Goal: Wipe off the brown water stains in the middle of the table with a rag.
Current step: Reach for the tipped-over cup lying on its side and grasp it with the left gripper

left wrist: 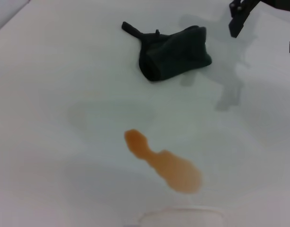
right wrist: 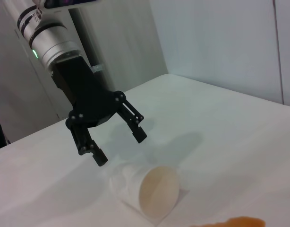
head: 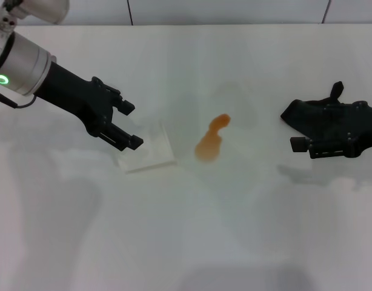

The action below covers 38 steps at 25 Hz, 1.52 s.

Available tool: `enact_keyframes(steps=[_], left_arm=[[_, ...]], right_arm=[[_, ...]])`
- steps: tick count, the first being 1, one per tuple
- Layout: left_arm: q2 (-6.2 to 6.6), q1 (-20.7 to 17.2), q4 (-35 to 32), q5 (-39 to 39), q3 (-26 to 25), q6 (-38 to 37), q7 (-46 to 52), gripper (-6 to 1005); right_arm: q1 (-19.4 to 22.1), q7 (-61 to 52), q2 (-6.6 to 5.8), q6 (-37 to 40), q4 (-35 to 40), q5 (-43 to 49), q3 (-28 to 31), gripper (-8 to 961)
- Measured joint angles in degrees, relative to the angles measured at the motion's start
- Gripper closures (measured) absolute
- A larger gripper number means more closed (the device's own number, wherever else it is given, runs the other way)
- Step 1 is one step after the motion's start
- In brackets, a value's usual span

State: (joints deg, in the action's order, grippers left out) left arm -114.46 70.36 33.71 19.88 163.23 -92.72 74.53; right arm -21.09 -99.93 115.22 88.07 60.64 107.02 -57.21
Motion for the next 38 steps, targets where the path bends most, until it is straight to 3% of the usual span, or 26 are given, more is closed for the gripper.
enact_keyframes(steps=[15, 21, 30, 38], left_arm=[[-1.66, -1.08, -1.33, 1.14, -0.02, 3.32, -0.09, 120], [-1.78, -0.85, -2.07, 3.04, -0.02, 4.69, 0.26, 120], [-0.96, -0.45, -1.61, 3.16, -0.02, 4.90, 0.28, 120], [-1.52, 0.72, -2.19, 5.15, -0.02, 7.28, 0.11, 120]], right_arm=[[0.04, -0.01, 0.09, -0.08, 0.09, -0.68, -0.70, 125], [0.27, -0.11, 0.09, -0.08, 0.09, -0.68, -0.79, 125], [0.35, -0.38, 0.09, -0.05, 0.09, -0.68, -0.79, 125], [0.35, -0.44, 0.09, -0.09, 0.09, -0.68, -0.79, 125]])
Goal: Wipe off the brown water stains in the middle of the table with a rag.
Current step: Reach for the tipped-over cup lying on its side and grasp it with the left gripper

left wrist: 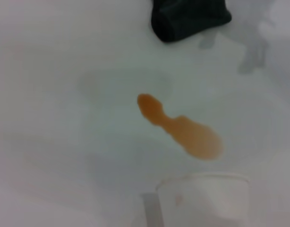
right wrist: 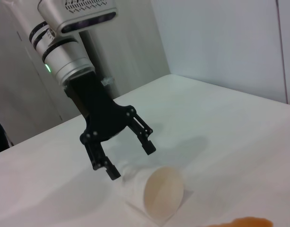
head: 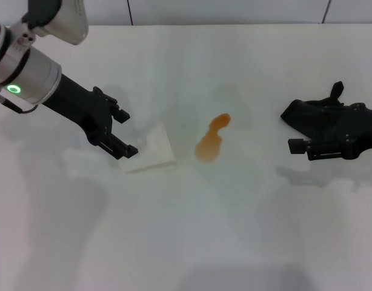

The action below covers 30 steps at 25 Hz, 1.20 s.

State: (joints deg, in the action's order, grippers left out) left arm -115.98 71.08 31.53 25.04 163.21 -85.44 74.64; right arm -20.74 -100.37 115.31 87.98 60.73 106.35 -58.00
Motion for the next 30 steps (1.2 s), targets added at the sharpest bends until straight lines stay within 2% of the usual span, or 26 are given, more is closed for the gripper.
enact_keyframes(steps=[6, 30], left_arm=[[-0.61, 0.58, -0.71, 0.61, 0.01, 0.98, -0.06, 120], [-1.45, 0.73, -3.61, 0.54, 0.01, 3.90, -0.21, 119]], right_arm=[[0.00, -0.15, 0.00, 0.09, 0.16, 0.00, 0.00, 126], [0.00, -0.36, 0.00, 0.45, 0.62, 0.00, 0.00, 125]])
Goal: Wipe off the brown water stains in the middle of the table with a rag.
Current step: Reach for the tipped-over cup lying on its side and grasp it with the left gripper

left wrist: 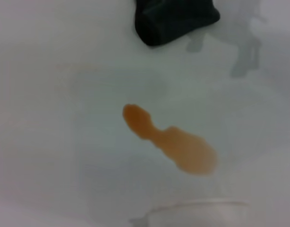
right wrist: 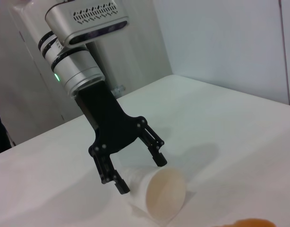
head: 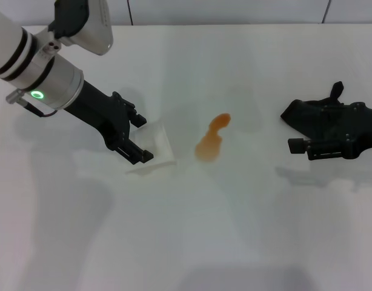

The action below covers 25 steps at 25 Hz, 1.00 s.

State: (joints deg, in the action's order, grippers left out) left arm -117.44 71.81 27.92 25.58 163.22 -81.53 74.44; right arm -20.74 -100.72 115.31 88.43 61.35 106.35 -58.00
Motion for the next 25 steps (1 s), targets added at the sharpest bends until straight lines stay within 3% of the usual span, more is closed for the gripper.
enact_keyframes(steps=[25], left_arm=[[-0.65, 0.03, -0.06, 0.09, 0.00, 0.77, 0.28, 123]], right_arm=[[0.00, 0.00, 0.00, -0.01, 0.09, 0.00, 0.00, 125]])
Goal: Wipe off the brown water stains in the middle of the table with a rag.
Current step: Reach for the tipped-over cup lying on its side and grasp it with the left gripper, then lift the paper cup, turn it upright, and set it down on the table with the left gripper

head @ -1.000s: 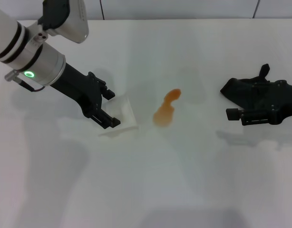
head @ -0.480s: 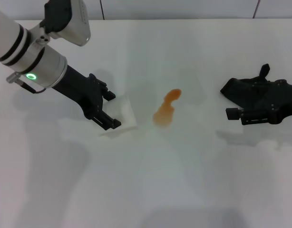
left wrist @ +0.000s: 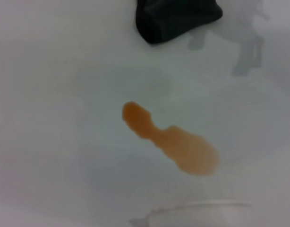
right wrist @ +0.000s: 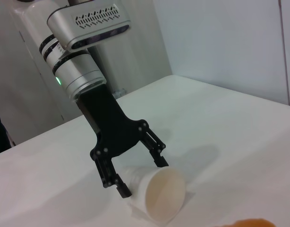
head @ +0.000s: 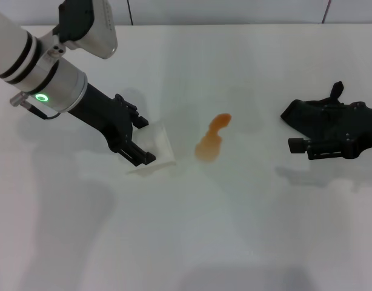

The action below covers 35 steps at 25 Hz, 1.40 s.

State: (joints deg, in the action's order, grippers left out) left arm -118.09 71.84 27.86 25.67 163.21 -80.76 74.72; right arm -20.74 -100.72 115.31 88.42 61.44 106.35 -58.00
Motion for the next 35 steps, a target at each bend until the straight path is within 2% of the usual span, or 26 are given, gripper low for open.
enact_keyframes(steps=[10, 16, 26, 35], left_arm=[[-0.05, -0.27, 0.21, -0.29, 0.00, 0.00, 0.16, 125], [-0.03, -0.30, 0.32, -0.32, 0.00, -0.01, 0.27, 235], [-0.03, -0.28, 0.81, -0.84, -0.06, -0.36, 0.34, 359], [-0.24, -1.54, 7.16, -9.15, -0.09, -3.77, -0.88, 420]], right_arm=[[0.00, 0.00, 0.00, -0.02, 0.00, 0.00, 0.00, 125], [0.00, 0.00, 0.00, -0.11, 0.00, 0.00, 0.00, 125], [-0.26, 0.00, 0.00, -0.22, 0.07, 0.00, 0.00, 125], [-0.24, 0.00, 0.00, 0.00, 0.26, 0.00, 0.00, 125]])
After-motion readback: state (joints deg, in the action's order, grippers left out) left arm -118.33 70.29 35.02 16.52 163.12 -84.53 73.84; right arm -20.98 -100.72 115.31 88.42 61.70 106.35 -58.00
